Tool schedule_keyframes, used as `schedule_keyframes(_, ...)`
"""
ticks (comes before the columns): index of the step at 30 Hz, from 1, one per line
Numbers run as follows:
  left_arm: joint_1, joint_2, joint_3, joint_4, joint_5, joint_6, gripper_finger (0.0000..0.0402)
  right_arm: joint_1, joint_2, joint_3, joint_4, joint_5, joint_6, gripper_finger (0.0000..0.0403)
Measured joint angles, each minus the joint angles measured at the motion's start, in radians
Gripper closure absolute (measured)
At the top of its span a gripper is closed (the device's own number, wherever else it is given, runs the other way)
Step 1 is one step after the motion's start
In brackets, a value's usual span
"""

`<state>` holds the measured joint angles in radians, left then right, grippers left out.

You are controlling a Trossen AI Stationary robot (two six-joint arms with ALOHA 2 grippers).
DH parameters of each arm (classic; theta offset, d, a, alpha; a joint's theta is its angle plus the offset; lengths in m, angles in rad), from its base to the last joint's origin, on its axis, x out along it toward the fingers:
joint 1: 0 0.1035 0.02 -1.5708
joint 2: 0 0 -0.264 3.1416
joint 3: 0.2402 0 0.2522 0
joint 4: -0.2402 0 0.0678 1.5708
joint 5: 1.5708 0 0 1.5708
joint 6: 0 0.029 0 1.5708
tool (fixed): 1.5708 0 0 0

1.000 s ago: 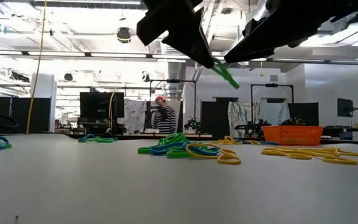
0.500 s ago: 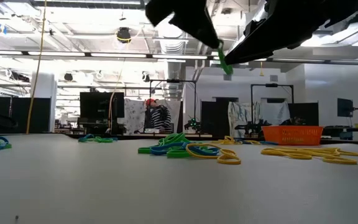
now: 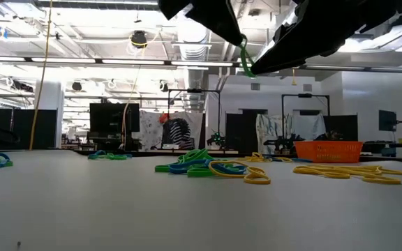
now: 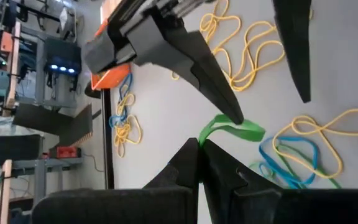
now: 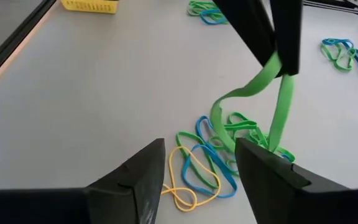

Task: Sort rubber bands into baskets
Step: Put the green rubber band into the orange bin

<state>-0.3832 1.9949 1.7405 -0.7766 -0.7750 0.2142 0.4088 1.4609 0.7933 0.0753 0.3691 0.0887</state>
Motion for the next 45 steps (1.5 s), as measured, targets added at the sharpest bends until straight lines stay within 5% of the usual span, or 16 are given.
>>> schedule_keyframes(17,0.002,0.0,-0.003,-0.002,0.0,-0.027,0.0401,0.0,0.0,0.0,0.009,0.082,-0.019,0.0351)
schedule_keyframes(38,0.019,0.0,-0.005,-0.004,0.01,-0.071,0.0398,0.0,0.0,0.0,-0.028,0.243,-0.039,0.038)
schedule_keyframes(45,0.055,0.0,-0.005,-0.007,0.01,-0.064,0.0334,-0.049,0.0,0.0,-0.075,0.292,-0.037,0.0381)
